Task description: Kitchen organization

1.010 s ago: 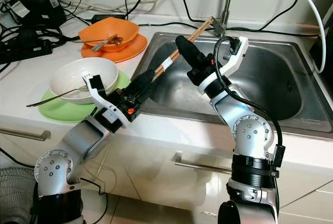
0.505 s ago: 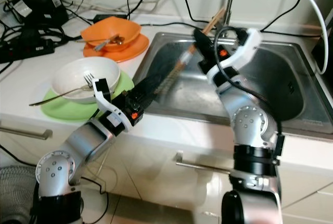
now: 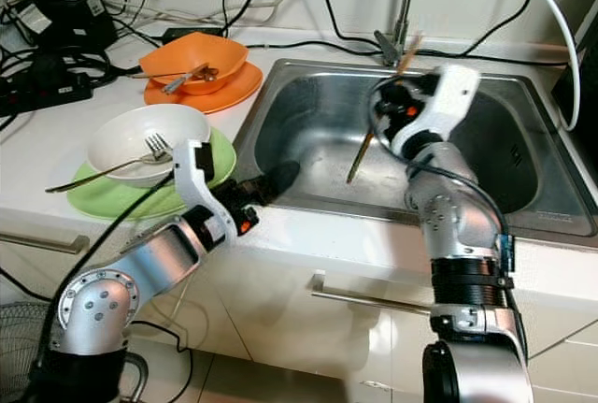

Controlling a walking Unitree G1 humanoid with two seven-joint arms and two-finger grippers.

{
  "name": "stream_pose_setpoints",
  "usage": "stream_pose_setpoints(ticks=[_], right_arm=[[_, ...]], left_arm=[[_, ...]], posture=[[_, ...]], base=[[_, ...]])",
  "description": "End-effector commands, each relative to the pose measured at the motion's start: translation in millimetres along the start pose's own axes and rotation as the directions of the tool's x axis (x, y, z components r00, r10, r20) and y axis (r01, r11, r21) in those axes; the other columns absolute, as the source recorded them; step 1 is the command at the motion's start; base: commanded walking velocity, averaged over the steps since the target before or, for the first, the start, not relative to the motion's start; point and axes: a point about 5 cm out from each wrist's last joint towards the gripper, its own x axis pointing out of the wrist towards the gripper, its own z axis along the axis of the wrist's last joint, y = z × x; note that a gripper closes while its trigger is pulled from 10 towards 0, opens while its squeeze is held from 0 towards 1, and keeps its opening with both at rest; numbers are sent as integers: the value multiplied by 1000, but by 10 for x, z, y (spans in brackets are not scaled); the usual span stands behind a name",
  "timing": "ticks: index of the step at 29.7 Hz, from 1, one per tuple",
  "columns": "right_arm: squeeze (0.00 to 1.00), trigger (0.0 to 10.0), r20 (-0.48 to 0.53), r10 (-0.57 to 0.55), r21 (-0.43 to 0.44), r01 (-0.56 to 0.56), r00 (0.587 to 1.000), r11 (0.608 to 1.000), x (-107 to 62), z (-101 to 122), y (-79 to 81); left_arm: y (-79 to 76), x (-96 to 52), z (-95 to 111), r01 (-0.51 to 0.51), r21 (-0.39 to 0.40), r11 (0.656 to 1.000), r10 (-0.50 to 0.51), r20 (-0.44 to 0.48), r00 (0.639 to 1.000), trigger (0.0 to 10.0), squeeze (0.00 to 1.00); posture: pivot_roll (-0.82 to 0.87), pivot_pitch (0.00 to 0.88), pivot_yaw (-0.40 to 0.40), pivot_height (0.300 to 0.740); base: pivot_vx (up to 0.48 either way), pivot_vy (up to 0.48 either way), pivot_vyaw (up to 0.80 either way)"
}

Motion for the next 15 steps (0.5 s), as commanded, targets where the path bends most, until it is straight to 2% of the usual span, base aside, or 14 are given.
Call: stream_pose_setpoints(ticks=[1,2,5,7,8,9,12,15], right_arm=[[0,10000,-49,33,-64,-36,998,997,-7,-115,46],[0,10000,-73,46,-88,-52,996,995,-8,-149,60],[0,10000,-111,73,-256,-99,991,961,-20,-224,92],[0,10000,-132,108,-291,-143,985,946,-32,-268,123],[98,10000,-141,116,-331,-158,983,931,-37,-285,130],[1000,10000,-151,124,-364,-172,981,915,-41,-302,135],[1000,10000,-152,134,-444,-189,979,876,-48,-314,146],[1000,10000,-148,137,-452,-190,979,871,-47,-321,156]], left_arm=[[-54,7,13,10,81,997,-9,-11,1000,10000,0],[-50,7,5,6,98,995,-5,-16,1000,10000,0],[-57,8,-12,10,103,995,-8,-21,1000,10000,0],[-55,8,-24,11,116,993,-9,-19,1000,10000,0],[-52,7,-30,10,126,992,-8,-19,1000,10000,0],[-47,6,-35,8,133,991,-5,-20,1000,10000,0],[-37,6,-51,2,149,989,1,-22,1000,10000,0],[-38,11,-55,3,158,987,1,-23,1000,10000,0]], posture=[[-51,11,51,740],[-52,11,52,740],[-51,10,51,740],[-48,12,50,740],[-48,12,50,740],[-48,12,50,740],[-49,12,50,740],[-49,11,48,740]], base=[[0,0,0],[0,0,0],[0,0,0],[0,0,0],[0,0,0],[0,0,0],[0,0,0],[0,0,0]])
